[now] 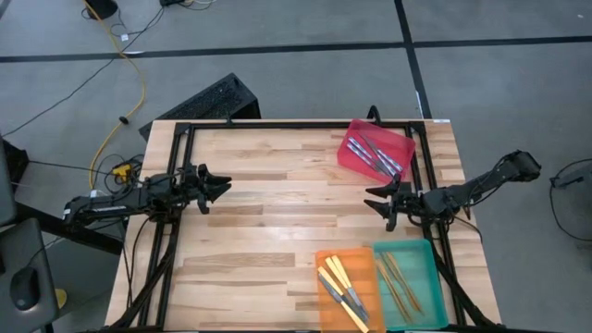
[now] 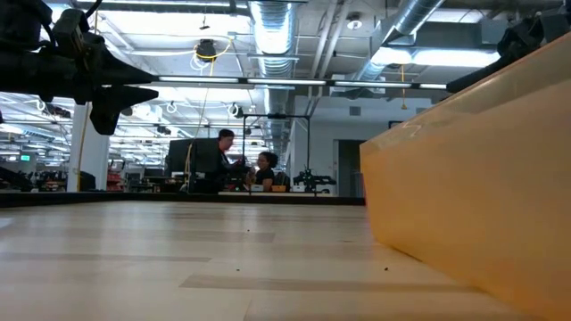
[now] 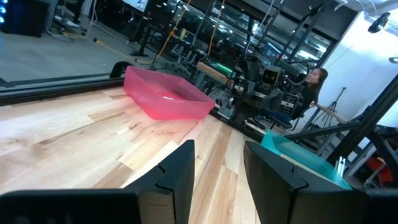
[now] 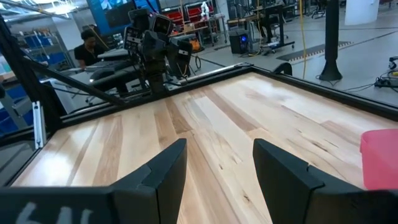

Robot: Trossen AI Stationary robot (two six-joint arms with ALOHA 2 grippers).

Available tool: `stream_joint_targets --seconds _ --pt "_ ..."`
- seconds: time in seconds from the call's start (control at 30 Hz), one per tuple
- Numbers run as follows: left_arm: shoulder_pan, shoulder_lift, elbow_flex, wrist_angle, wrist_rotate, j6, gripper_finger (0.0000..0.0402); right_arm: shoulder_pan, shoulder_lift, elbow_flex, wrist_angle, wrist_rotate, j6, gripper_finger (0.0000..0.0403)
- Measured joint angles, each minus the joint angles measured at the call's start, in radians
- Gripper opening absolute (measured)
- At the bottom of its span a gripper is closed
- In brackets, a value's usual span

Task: Sort silverware by color (type)
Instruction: Return to Home Position

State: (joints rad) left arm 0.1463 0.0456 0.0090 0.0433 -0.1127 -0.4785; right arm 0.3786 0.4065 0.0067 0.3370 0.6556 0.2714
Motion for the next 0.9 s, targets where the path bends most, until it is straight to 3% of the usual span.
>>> stream_joint_targets --seconds 0.9 --pt "0.0 0.0 0.0 0.0 0.0 -0.005 0.0122 0.0 0.0 0.0 -0.023 -0.001 -0.001 0.0207"
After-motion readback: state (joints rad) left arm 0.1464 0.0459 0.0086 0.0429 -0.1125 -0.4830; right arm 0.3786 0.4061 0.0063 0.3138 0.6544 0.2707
